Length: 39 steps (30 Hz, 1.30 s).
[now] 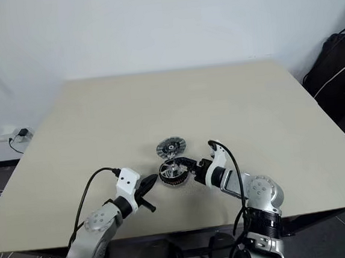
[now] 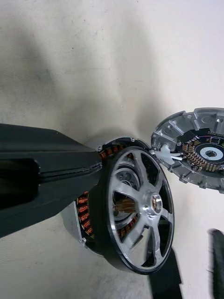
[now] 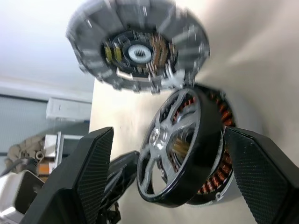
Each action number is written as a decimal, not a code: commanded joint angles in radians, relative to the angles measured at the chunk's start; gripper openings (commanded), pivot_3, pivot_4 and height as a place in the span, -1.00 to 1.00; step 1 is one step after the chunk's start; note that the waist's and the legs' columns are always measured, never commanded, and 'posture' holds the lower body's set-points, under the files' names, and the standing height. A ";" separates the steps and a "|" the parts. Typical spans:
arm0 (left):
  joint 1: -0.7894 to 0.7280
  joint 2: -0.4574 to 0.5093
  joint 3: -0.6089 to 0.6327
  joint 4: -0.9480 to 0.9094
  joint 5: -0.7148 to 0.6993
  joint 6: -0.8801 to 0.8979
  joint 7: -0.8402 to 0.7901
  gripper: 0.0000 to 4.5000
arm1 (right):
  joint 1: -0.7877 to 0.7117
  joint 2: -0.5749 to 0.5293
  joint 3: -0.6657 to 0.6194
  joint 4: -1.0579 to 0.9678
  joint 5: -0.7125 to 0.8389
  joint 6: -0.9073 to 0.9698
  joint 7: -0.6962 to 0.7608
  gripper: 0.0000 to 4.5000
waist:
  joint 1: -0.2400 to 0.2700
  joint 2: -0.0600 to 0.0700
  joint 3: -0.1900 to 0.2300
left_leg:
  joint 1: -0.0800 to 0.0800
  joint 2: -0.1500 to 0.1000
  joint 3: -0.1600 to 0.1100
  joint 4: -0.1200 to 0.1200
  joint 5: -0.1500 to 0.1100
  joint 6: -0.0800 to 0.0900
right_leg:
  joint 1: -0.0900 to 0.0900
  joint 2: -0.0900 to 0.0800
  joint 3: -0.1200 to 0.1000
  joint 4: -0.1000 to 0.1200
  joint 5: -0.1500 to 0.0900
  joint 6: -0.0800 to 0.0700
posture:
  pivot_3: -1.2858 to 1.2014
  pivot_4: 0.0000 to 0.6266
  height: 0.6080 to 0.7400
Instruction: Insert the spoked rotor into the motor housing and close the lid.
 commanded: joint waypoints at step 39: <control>-0.027 -0.009 -0.011 -0.018 -0.011 -0.008 -0.012 -1.00 | 0.039 -0.395 0.456 -0.199 -0.077 -0.136 0.264 -0.99 | 0.026 -0.005 0.003 | -0.001 0.000 0.001 0.003 -0.002 0.004 | 0.001 -0.001 -0.001 -0.001 -0.001 0.000 | 0.03 -1.00 1.00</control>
